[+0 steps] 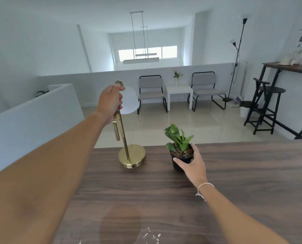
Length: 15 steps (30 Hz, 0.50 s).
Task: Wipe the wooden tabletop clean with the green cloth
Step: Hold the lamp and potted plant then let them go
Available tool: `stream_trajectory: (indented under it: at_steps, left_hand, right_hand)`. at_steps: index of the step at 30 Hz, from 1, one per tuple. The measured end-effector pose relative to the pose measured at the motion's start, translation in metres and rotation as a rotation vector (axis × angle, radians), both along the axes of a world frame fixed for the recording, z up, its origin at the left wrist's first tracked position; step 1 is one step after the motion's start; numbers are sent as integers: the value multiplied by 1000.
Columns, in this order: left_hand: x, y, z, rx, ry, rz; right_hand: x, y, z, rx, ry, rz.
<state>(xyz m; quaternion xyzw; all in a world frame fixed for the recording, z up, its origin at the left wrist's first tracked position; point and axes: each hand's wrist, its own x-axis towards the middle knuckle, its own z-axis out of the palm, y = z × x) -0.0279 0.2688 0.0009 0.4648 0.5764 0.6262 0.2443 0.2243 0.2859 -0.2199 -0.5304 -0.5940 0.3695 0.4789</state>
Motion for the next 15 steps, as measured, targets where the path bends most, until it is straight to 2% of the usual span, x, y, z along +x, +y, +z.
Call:
stream_trajectory:
  at_steps: [15]
  left_hand:
    - [-6,13,-15,-67,-6,-58]
  right_hand:
    - [-5,9,-13,-22,21,13]
